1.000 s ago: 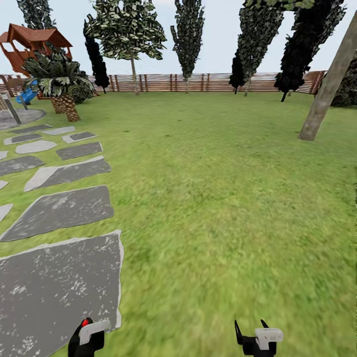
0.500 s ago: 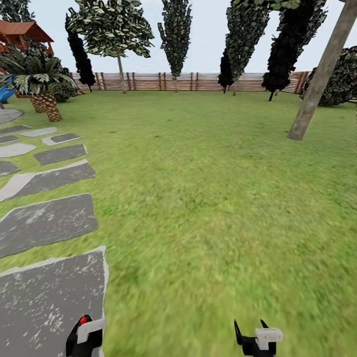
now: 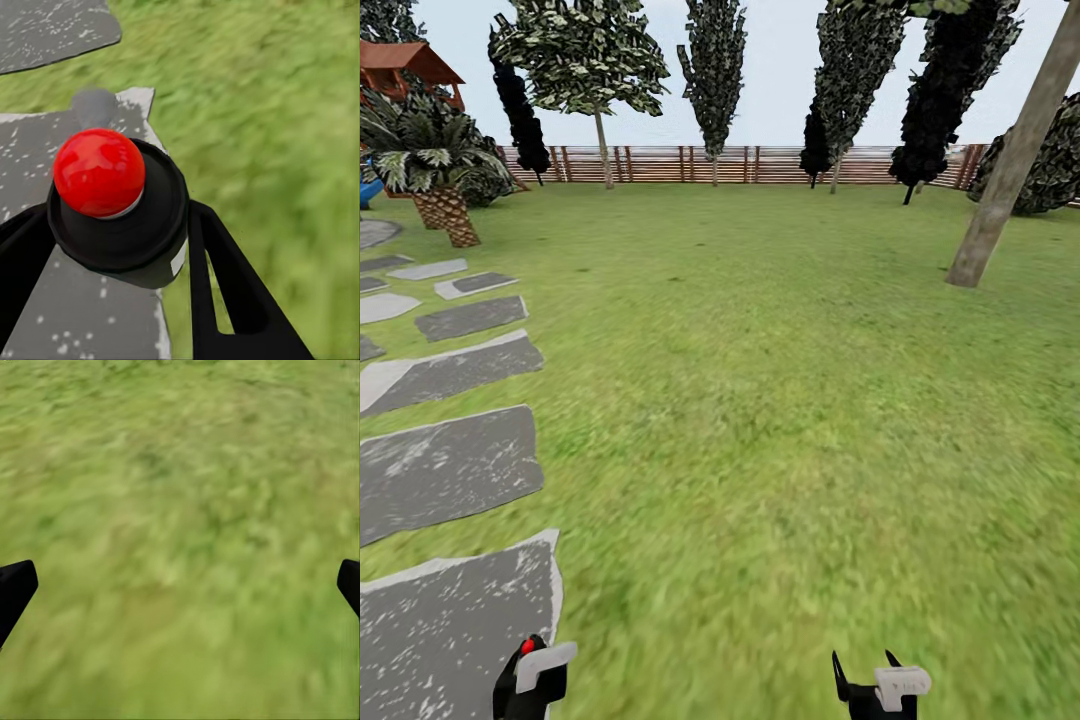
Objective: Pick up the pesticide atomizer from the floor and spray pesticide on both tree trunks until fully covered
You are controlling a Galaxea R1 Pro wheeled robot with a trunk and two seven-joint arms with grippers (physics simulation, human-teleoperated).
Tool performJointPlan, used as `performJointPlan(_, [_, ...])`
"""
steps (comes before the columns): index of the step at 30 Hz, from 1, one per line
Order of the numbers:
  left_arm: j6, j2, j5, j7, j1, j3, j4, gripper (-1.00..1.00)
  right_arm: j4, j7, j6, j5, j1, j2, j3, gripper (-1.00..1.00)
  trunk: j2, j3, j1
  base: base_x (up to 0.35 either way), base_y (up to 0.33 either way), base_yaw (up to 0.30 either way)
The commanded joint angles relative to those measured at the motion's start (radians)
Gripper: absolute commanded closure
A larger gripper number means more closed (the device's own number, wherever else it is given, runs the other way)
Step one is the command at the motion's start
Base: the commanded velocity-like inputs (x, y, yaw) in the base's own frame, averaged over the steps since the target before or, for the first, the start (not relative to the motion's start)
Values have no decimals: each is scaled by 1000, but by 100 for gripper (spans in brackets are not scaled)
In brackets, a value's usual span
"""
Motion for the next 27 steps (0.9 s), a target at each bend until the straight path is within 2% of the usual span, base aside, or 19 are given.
performJointPlan(1, [0,0,0,0,0,0,0,100,2,0,0,0,0,0,0,-100,0,0,0,345,0,0])
performJointPlan(8, [1,1,0,0,0,1,2,100,5,0,0,-1,0,0,0,-100,0,0,0,345,0,-68])
performJointPlan(27, [4,4,4,1,0,9,4,100,5,0,0,-1,0,0,0,-100,0,0,0,346,0,-291])
